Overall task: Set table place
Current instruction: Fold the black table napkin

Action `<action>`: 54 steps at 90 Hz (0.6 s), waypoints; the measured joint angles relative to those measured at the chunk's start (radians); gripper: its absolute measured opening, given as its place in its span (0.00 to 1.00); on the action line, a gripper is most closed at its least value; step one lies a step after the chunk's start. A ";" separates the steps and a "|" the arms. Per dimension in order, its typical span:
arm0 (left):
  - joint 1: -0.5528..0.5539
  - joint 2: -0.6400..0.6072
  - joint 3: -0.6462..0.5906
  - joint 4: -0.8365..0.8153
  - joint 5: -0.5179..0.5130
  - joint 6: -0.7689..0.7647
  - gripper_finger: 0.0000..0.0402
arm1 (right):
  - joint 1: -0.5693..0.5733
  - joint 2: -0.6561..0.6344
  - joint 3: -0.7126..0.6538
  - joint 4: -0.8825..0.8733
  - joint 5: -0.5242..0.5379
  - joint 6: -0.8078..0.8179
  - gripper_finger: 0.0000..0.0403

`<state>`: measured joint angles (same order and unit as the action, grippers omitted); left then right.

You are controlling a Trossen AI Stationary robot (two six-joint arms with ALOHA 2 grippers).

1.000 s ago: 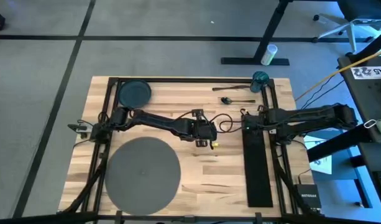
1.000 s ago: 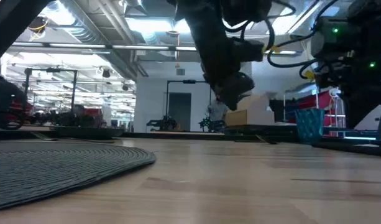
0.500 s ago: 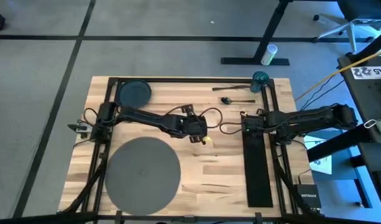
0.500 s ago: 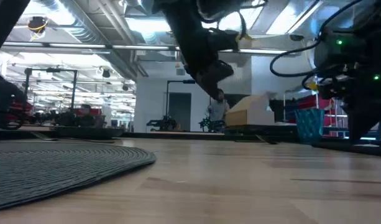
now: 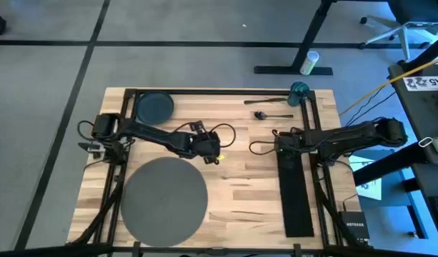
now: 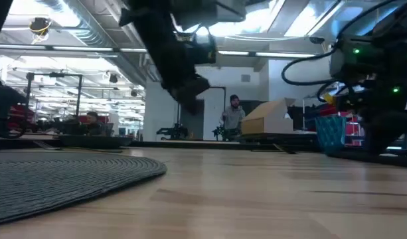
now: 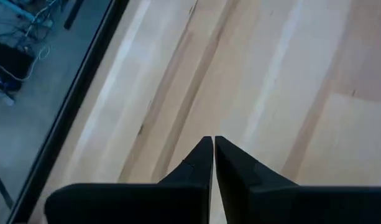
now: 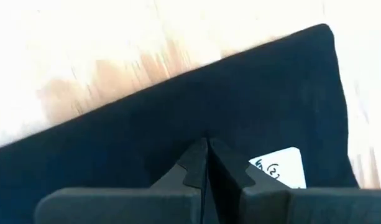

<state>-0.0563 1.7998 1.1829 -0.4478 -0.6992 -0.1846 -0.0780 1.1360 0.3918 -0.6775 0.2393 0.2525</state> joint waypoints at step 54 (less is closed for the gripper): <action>-0.003 -0.033 -0.083 0.044 -0.001 -0.036 0.00 | 0.000 0.040 0.061 0.255 -0.083 -0.187 0.00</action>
<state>-0.0589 1.7664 1.1004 -0.4042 -0.6998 -0.2207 -0.0780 1.1763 0.4533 -0.4230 0.1559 0.0652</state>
